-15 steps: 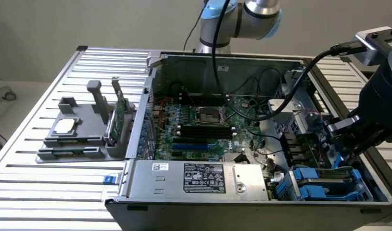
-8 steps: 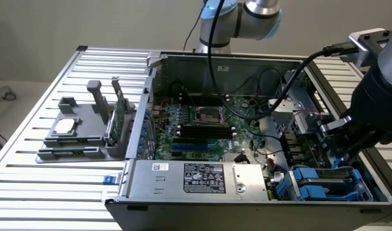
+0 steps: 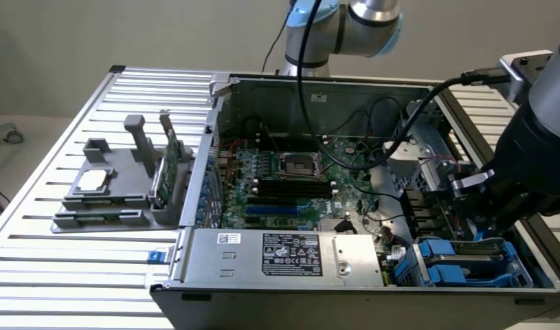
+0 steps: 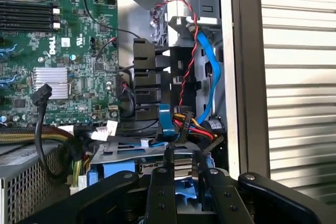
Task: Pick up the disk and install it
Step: 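Insert the first disk wire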
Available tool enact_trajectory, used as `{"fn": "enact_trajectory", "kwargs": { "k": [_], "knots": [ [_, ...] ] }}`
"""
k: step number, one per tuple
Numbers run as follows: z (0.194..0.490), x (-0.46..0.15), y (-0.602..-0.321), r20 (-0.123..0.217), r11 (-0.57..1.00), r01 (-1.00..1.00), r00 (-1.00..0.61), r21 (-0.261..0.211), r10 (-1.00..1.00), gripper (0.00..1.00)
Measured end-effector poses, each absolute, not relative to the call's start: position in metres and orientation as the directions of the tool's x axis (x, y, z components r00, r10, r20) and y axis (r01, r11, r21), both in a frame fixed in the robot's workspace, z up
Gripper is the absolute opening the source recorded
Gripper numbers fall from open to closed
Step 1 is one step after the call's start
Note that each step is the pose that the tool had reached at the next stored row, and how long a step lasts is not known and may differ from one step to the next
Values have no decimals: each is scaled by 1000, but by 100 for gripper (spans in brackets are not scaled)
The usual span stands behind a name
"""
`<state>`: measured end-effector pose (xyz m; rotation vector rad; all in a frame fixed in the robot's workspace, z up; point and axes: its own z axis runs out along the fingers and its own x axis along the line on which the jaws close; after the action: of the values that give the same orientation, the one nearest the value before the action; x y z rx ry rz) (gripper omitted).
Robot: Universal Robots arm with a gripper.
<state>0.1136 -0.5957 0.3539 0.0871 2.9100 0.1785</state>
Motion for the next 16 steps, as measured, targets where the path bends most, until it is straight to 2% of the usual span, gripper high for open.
{"fn": "enact_trajectory", "kwargs": {
  "k": [16],
  "knots": [
    [353,103,-589,-219,983,129,-963,127,155,28]
  ]
}}
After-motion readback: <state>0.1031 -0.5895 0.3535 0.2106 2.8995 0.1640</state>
